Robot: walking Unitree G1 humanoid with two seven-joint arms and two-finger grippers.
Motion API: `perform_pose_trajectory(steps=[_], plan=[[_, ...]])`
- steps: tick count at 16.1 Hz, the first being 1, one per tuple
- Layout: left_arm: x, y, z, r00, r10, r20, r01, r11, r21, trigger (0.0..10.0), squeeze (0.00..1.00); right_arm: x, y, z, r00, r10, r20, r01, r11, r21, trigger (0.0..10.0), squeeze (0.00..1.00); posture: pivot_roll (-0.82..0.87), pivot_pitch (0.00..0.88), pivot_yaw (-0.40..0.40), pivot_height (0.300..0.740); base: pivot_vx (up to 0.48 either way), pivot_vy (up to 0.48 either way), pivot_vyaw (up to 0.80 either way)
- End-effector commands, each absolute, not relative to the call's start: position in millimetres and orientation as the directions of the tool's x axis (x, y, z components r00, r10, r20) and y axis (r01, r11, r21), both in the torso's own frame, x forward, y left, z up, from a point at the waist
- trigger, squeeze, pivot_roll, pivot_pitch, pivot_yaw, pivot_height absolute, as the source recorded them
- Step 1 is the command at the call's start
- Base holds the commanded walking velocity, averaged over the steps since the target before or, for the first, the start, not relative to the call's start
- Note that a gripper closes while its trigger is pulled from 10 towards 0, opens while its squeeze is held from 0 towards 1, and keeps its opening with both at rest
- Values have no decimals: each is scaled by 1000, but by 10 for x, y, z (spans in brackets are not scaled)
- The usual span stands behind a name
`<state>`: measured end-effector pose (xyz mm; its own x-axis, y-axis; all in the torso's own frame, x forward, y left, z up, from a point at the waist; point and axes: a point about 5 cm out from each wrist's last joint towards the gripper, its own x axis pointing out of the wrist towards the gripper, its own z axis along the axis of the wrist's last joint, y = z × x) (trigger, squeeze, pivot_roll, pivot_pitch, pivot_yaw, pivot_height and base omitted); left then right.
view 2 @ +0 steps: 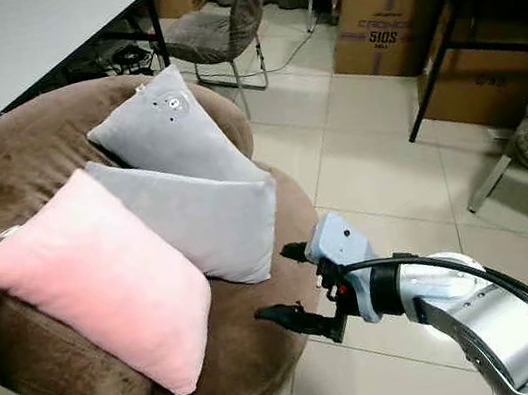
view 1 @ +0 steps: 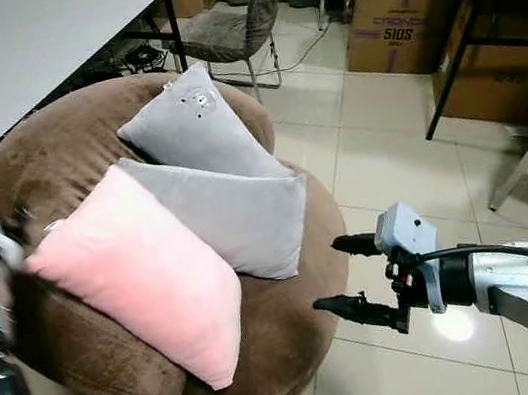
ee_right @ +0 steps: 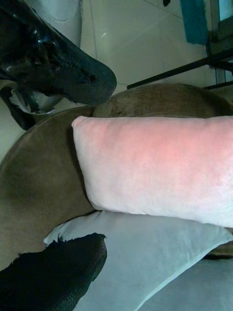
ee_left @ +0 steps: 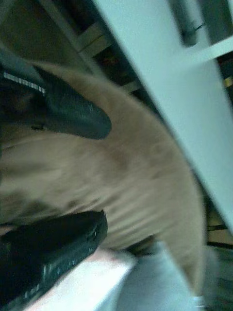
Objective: Move the pillow to the sofa from floor
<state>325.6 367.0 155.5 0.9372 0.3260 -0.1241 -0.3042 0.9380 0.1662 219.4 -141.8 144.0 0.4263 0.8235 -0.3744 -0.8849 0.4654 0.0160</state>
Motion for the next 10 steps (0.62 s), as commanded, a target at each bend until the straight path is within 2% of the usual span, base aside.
perform_pose_trajectory(steps=[1,2,4,6,7,8,9,10], plan=[[3265,3677,1603,947,304,-107,-288,947,145,10000,1000,2224,-1417,1463,440,820,-366,-883,470,-9,10000,0,-6,0,-7,740,0,0,0],[3267,3675,1611,949,296,-105,-280,949,144,10000,1000,2225,-1415,1463,440,820,-365,-883,470,-10,10000,0,-6,0,-7,740,0,0,0],[3312,3544,1591,980,182,-85,-170,977,130,10000,1000,2227,-1406,1459,462,814,-353,-873,487,-20,10000,0,-5,0,4,740,0,0,0],[3389,3340,1610,995,94,-10,-93,990,105,10000,1000,2238,-1390,1439,532,778,-334,-835,547,-58,10000,0,-12,0,13,740,0,0,0],[3422,3174,1617,999,36,37,-39,996,75,10000,400,2273,-1355,1435,602,740,-299,-790,606,-91,10000,0,-11,0,18,740,0,0,0],[3400,2958,1631,994,-47,101,37,995,96,10000,153,2307,-1315,1431,666,698,-264,-739,666,-105,10000,0,-12,0,23,740,0,0,0],[3321,2738,1642,986,-76,151,59,992,113,10000,0,2339,-1289,1438,714,661,-232,-694,712,-108,10000,0,-13,0,25,740,0,0,0],[3233,2554,1662,977,-81,195,66,994,84,10000,0,2375,-1283,1452,760,618,-202,-645,755,-115,10000,0,-11,0,23,740,0,0,0]])
